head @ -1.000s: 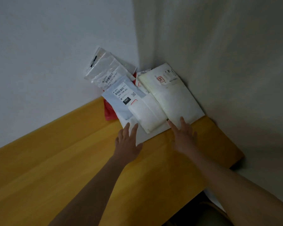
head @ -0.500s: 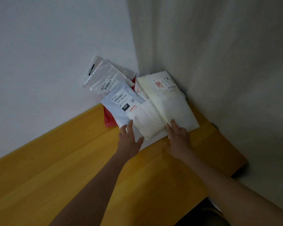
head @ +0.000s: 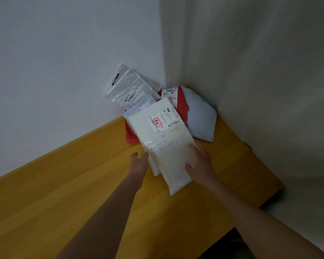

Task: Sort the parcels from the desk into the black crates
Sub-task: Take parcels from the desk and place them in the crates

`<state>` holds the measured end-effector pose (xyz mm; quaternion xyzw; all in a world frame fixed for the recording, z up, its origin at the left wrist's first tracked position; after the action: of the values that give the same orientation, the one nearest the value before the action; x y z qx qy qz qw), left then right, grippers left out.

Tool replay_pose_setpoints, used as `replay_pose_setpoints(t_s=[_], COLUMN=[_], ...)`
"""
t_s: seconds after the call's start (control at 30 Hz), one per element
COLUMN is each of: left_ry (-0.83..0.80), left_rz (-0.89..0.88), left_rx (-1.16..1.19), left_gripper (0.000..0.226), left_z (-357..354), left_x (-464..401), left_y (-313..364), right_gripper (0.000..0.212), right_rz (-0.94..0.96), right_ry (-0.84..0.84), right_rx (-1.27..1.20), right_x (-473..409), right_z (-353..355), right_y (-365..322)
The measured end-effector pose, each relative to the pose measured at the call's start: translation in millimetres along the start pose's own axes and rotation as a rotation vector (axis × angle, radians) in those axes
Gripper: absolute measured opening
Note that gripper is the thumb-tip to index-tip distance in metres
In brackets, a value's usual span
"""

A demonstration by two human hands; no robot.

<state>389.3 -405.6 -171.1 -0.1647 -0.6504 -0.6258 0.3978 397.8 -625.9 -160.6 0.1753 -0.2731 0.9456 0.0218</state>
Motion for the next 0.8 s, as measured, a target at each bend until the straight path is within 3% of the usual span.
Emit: replay_pose_setpoints(t_s=[0.1, 0.2, 0.3, 0.5, 0.53, 0.6, 0.67, 0.73, 0.8], left_ry=[-0.086, -0.183, -0.169, -0.099, -0.074, 0.084, 0.367, 0.581, 0.623], left_rz=[0.076, 0.085, 0.036, 0.087, 0.081, 0.009, -0.116, -0.208, -0.176], left_rx=[0.020, 0.041, 0.050, 0.044, 0.055, 0.082, 0.077, 0.012, -0.104], left_gripper=[0.058, 0.041, 0.028, 0.025, 0.035, 0.073, 0.095, 0.092, 0.077], left_z=[1.0, -1.5, 4.5, 35.6, 40.4, 54.4, 81.8, 112.9, 140.6], left_x=[7.1, 13.9, 15.1, 14.2, 15.0, 14.7, 20.3, 28.9, 29.1], left_y=[-9.8, -13.0, -11.3, -19.9, -20.3, -16.9, -6.2, 0.0, -8.1], right_gripper=[0.095, 0.102, 0.093, 0.048, 0.044, 0.039, 0.039, 0.040, 0.041], right_rz=[-0.172, -0.193, -0.204, -0.109, -0.079, 0.009, 0.117, 0.220, 0.301], right_ry=[-0.142, -0.140, -0.137, -0.098, -0.106, -0.126, -0.205, -0.328, -0.458], right_rx=[-0.052, -0.085, -0.119, -0.476, -0.509, -0.467, -0.336, -0.178, -0.020], right_x=[-9.1, -10.6, -10.5, -15.8, -17.8, -23.9, -28.0, -29.1, -23.6], right_z=[-14.7, -19.7, -23.9, -20.5, -18.5, -15.9, -16.1, -23.6, -35.3], right_y=[18.9, 21.3, 19.6, -9.3, -16.7, -32.0, -51.3, -69.8, -90.9])
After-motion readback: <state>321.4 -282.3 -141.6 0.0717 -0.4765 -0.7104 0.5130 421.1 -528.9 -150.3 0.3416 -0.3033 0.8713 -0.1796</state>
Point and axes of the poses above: each hand's wrist, its own x-axis away from the middle knuckle, its own z-axis out of the back of the hand, y = z × x, the point moved 6 cm from there along -x, towards the middle knuckle, and after that the axes turned 7 degrees about x, right-handed, at the moved point
